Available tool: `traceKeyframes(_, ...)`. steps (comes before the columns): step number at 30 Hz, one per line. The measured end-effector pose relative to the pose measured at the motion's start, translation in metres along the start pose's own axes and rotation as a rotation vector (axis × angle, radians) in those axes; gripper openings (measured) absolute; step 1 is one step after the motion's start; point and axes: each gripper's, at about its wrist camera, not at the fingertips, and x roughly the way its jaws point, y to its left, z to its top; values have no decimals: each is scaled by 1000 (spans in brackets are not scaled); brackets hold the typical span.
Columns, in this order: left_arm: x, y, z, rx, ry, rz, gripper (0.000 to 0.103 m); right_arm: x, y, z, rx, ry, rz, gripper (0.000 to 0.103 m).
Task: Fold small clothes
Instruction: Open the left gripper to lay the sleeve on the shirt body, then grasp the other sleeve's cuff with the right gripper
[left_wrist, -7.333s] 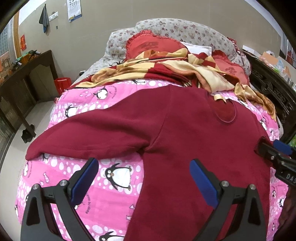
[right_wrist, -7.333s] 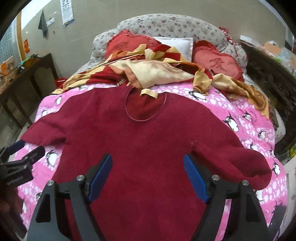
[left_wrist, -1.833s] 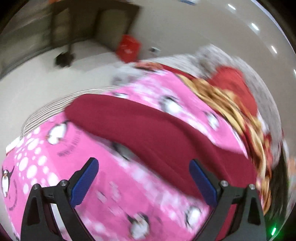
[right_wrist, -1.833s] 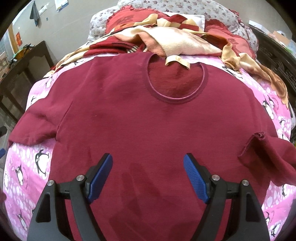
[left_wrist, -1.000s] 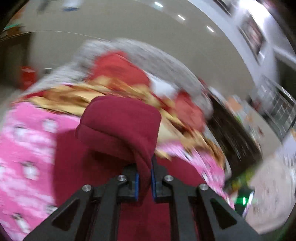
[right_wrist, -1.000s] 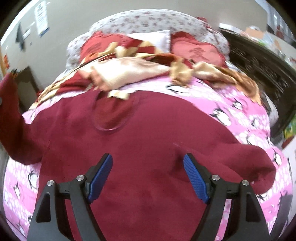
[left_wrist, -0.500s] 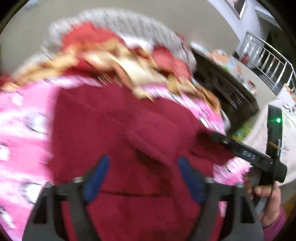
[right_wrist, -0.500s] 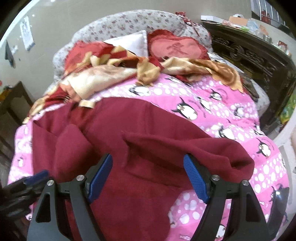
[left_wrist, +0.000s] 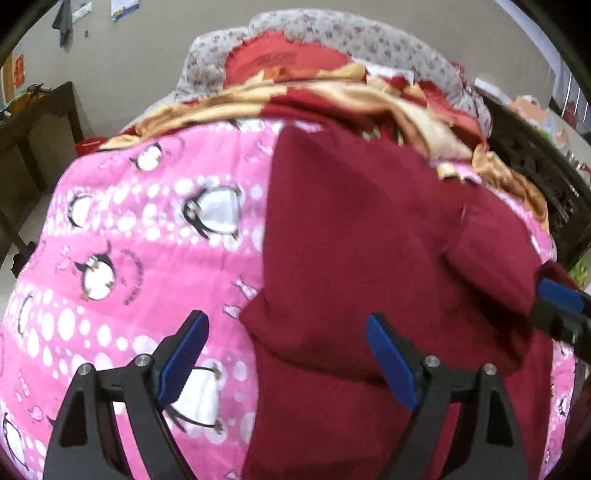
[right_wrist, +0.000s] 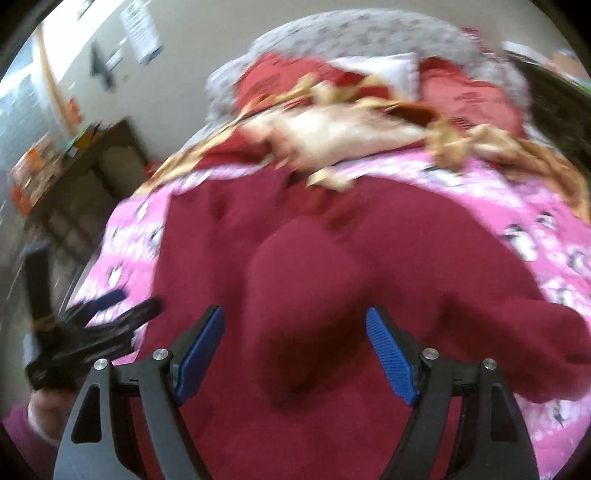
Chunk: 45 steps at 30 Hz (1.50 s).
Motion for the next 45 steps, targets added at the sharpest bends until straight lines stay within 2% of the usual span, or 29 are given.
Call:
traceKeyframes(5,11,-12,-4,26,26,11,90,14,8,-8,-70,22,39,80)
traceKeyframes(8,14,-13,-5,19,35,9,90,8,-28,-8,-31,3,-36,78)
traceKeyframes(10,13,-12,-5,13,35,2,90,-4,-73,-9,50,-27,-104,78)
traceKeyframes(11,12,-12,-4,13,35,3,90,-12,-102,-10,103,-35,-192,74)
traceKeyframes(13,13,-12,-3,14,35,5,90,-32,-153,-12,215,-43,-464,65)
traceKeyframes(14,13,-11,-3,11,35,4,90,-44,-172,-13,294,-46,-558,64)
traceKeyframes(15,13,-10,-3,8,35,2,90,-57,-189,-15,394,-55,-564,64)
traceKeyframes(16,14,-9,-3,4,37,1,90,-67,-196,-17,465,-76,-486,64)
traceKeyframes(18,15,-9,-4,-2,44,1,90,-78,-194,-19,555,-138,-236,64)
traceKeyframes(19,16,-9,-4,-3,46,2,90,-78,-184,-18,564,-151,-148,64)
traceKeyframes(20,15,-9,-4,-2,47,2,90,-76,-170,-15,550,-156,-62,65)
traceKeyframes(22,13,-9,-4,5,46,5,90,-63,-141,-5,469,-129,3,66)
traceKeyframes(24,7,-7,-3,12,35,7,90,-49,-115,2,337,-86,-49,66)
traceKeyframes(27,-2,-2,-2,20,10,13,90,-31,-100,5,200,-70,-197,66)
traceKeyframes(30,-7,6,-1,3,-4,25,90,3,-98,5,89,32,-227,66)
traceKeyframes(32,-7,13,-1,-23,0,31,90,20,-103,2,34,82,-208,66)
traceKeyframes(36,-6,23,-1,-54,10,41,90,32,-80,-8,-208,86,-229,65)
traceKeyframes(37,-6,24,-1,-57,9,46,90,32,-76,-9,-241,95,-216,56)
traceKeyframes(38,-6,25,0,-62,8,49,90,33,-73,-11,-264,105,-204,37)
traceKeyframes(39,-6,27,0,-66,6,51,90,33,-67,-12,-310,107,-213,31)
traceKeyframes(41,-6,29,2,-82,0,54,90,28,-57,-13,-394,97,-253,6)
traceKeyframes(43,-8,31,4,-98,-7,53,90,10,-46,-8,-441,26,-286,6)
traceKeyframes(45,-11,31,7,-111,-25,55,90,-12,-48,2,-386,-83,-279,6)
